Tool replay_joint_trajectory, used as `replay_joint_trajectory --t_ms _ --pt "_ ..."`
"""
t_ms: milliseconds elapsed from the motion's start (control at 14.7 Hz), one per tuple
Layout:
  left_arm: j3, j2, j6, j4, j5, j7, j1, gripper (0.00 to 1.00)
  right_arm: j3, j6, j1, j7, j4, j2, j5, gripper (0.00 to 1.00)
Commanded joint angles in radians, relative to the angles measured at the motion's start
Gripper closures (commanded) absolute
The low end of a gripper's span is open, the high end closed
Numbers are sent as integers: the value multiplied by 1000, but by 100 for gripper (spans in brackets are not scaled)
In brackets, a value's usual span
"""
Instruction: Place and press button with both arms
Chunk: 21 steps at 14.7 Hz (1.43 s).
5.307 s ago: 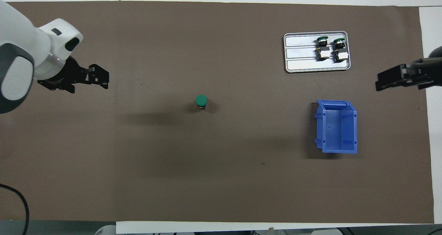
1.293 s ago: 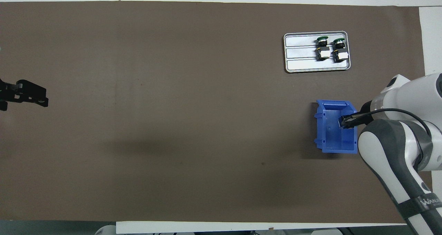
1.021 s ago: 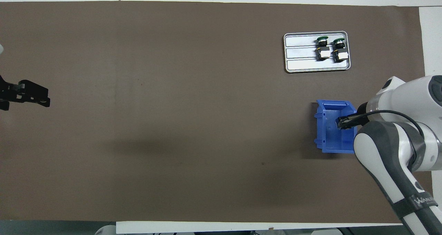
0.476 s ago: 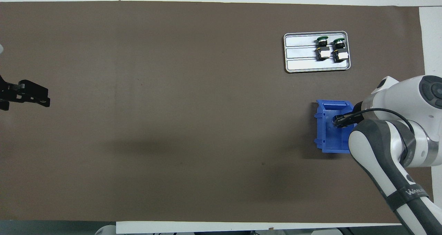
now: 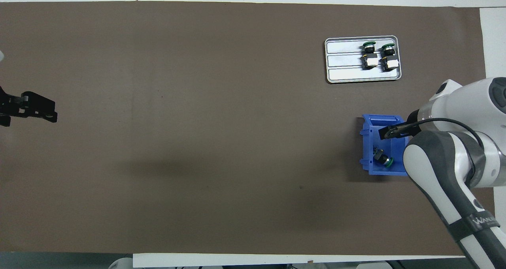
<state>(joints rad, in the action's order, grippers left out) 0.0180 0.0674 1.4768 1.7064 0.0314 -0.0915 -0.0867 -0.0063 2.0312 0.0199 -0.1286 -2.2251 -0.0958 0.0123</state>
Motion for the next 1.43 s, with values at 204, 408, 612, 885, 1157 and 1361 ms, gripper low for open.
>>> replay_joint_trajectory --t_ms 204,408,612,885,1157,1361 --pt "-4 2 -12 -10 -10 10 -5 0 2 -351 -14 -8 339 -18 -6 1" --pt "-4 2 -12 -10 -10 4 -5 0 -4 -535 -27 -5 601 25 -6 1" --pt "-6 2 -10 -10 -10 9 -2 0 -4 -594 -61 -5 676 61 -3 1" --pt "-4 2 -10 -11 -10 10 -5 0 -6 -598 -67 -2 662 59 -8 1" --pt "-4 2 -13 -10 -10 12 -4 0 -8 -591 -66 -2 654 61 -29 1" --pt "-4 2 -12 -11 -10 12 -4 0 -6 -591 -66 -2 656 59 -31 1"
